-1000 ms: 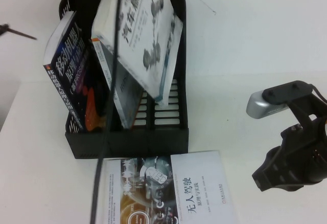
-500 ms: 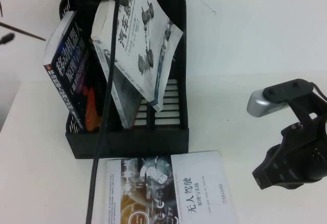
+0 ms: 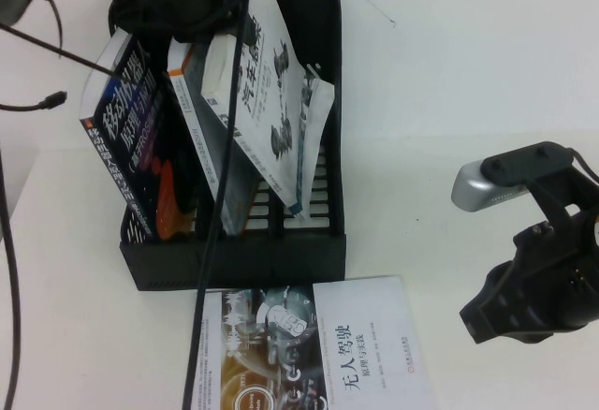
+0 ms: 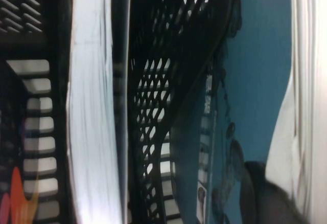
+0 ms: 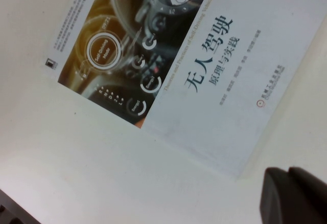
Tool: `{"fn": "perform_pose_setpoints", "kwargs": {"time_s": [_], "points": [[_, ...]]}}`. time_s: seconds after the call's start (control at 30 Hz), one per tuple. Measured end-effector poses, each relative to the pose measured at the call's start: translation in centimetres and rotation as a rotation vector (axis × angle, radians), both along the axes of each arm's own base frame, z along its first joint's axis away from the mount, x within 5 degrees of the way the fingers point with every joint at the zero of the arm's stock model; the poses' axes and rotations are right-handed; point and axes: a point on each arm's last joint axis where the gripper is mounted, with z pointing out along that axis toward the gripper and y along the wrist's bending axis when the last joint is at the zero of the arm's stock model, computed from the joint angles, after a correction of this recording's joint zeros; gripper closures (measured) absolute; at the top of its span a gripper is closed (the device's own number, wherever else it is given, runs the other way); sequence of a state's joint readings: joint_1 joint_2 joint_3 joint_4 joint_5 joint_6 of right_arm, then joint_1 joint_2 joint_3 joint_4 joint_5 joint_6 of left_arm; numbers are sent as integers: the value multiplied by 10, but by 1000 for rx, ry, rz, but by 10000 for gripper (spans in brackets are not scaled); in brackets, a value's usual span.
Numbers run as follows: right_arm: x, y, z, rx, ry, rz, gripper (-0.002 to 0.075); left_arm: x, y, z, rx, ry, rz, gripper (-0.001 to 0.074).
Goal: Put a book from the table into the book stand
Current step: Place the book on the book shelf
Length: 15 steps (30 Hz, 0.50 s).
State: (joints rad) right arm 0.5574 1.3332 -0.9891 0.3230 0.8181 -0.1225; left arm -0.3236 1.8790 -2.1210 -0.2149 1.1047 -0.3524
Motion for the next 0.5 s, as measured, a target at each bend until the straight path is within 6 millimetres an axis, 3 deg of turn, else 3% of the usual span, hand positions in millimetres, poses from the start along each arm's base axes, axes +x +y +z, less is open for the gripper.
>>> {"fn": "perform_pose_setpoints", "kwargs": {"time_s": [0.23, 0.5], "points": [[1, 0, 1, 7, -14, -5, 727, 11, -6, -15, -4, 20, -16, 610], [1, 0, 1, 7, -14, -5, 727, 20, -11, -19, -38, -14, -39, 429]]}}
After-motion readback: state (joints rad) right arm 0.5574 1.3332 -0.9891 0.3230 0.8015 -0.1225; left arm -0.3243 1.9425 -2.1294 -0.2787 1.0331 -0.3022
